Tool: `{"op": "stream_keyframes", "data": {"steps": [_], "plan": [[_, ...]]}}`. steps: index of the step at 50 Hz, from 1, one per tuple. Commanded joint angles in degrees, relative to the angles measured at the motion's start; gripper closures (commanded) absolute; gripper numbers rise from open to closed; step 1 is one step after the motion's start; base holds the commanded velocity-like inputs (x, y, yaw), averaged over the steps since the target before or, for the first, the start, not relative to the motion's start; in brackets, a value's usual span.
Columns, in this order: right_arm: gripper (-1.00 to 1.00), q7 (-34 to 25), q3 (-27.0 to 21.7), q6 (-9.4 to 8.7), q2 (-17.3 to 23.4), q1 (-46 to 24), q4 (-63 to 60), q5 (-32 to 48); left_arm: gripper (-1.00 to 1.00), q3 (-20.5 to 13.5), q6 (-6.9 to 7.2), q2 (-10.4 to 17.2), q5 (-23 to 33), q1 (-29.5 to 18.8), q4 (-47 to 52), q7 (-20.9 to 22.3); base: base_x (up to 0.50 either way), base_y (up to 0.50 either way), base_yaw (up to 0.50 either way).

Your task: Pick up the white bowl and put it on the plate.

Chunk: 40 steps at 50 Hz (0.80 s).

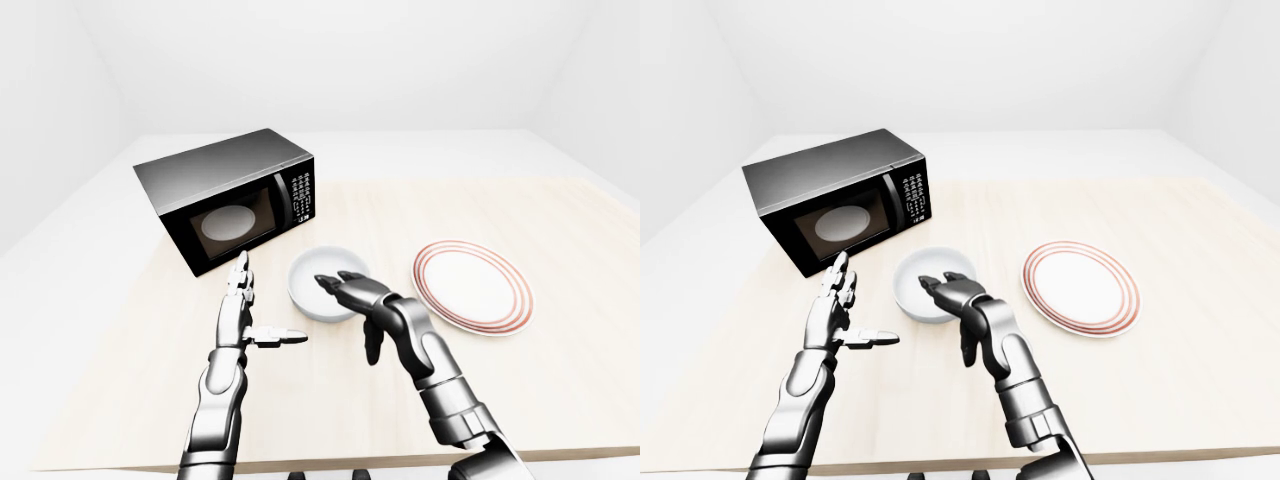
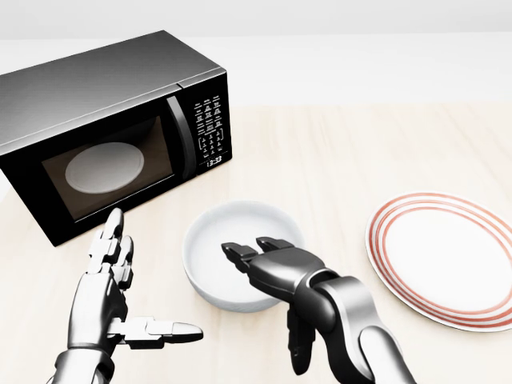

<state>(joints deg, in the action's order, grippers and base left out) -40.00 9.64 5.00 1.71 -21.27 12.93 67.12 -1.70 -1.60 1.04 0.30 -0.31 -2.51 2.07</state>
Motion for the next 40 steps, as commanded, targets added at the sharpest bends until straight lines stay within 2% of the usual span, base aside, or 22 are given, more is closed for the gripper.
{"op": "stream_keyframes", "data": {"steps": [1,3,7,17,27,36,40], "plan": [[-1.0,0.0,0.13,0.0,0.14,0.08,1.78,0.59,-1.0,-0.01,-0.2,0.03,0.07,0.04,-0.15,0.07,0.0,0.0,0.0],[-1.0,0.0,0.06,0.0,0.13,-0.08,1.94,0.62,-1.0,0.06,0.01,-0.01,0.13,0.16,0.21,0.03,0.0,0.0,0.0],[-1.0,0.0,0.02,0.0,0.15,-0.22,2.42,0.68,-1.0,0.04,-0.44,-0.03,0.17,0.0,-0.41,0.0,0.0,0.0,0.0],[-1.0,0.0,0.09,0.0,0.17,-0.18,3.18,1.08,-1.0,0.03,0.15,-0.01,0.14,0.03,0.22,-0.04,0.0,0.0,0.0],[-1.0,0.0,0.24,0.0,0.2,0.12,4.79,1.56,-1.0,-0.01,-0.52,0.02,0.15,0.0,-0.47,0.03,0.0,0.0,0.0],[-1.0,0.0,0.25,0.0,0.21,0.27,4.98,1.54,-1.0,-0.02,0.07,0.03,0.1,0.03,0.14,0.07,0.0,0.0,0.0],[-1.0,0.0,0.3,0.0,0.29,0.29,5.52,1.67,-1.0,0.0,-0.21,0.0,0.11,0.09,-0.06,0.09,0.0,0.0,0.0]]}}
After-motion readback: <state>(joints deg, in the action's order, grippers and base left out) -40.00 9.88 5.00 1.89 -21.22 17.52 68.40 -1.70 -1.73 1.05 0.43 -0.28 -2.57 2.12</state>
